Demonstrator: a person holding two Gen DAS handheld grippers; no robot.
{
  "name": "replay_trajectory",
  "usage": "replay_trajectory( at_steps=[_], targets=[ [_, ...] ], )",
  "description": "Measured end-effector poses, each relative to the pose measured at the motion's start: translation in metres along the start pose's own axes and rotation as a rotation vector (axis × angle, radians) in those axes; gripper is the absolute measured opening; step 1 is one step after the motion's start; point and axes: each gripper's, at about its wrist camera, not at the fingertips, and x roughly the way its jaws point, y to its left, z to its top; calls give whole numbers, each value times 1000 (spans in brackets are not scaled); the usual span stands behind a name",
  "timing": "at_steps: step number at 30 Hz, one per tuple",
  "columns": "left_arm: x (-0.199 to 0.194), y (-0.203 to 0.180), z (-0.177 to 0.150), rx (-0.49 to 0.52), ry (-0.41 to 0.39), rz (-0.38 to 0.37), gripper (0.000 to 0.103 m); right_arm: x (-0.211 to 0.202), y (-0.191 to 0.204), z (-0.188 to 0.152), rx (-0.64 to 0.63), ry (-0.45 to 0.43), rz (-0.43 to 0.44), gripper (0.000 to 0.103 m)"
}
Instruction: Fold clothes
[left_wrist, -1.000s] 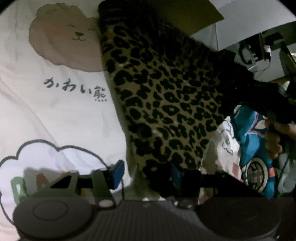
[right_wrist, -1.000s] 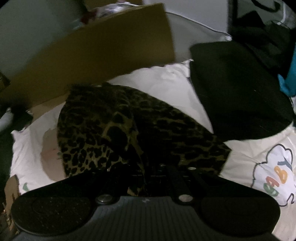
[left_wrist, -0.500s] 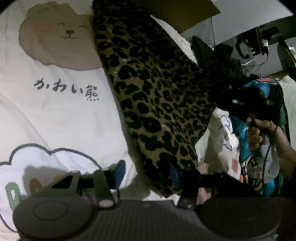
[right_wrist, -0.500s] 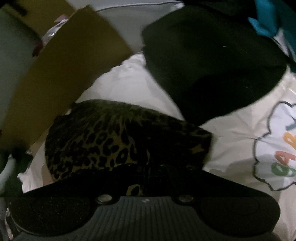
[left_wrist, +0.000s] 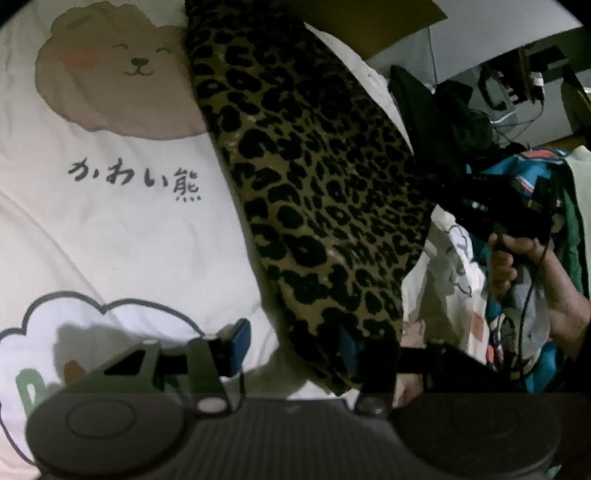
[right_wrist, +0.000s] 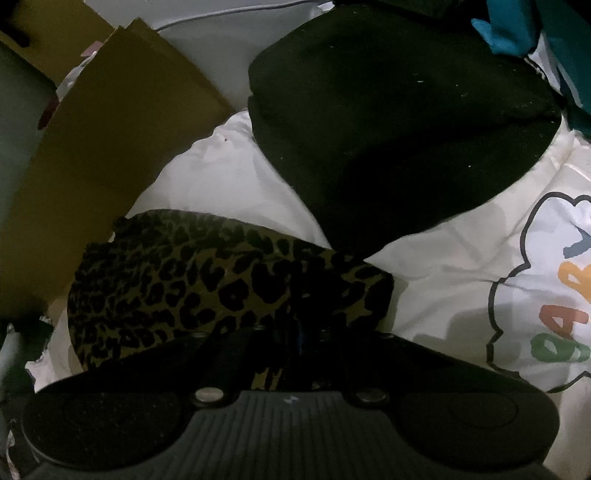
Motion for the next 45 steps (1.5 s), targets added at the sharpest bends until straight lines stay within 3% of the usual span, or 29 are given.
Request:
replay_trajectory(
  at_steps=[5, 17, 26, 28, 33, 35, 36, 45],
  targets=[
    [6, 1, 1, -3, 6, -11, 53, -14, -8, 1, -18, -42, -39, 0],
    [1, 3, 3, 18, 19, -24, 53, -17, -24, -3, 20, -48, -77, 0],
    [-5, 13, 0, -31, 34, 7, 53, -28, -23, -1, -35, -12, -257, 2],
    [-4, 9, -2, -22, 38, 30, 53, -36, -19, -3, -40, -20, -256, 3],
    [-2, 2, -3, 8, 69, 70, 53, -55, 5, -15, -83, -38, -207, 16],
    [-2, -1, -3, 24, 76, 73, 53, -62, 18, -23, -119, -41, -185, 33],
    [-3, -3, -3, 32, 79, 75, 53, -64, 26, -28, -137, -39, -173, 36],
    [-4, -13, -2, 66, 84, 66, 53, -95, 62, -76, -286, 18, -79, 43]
  ],
)
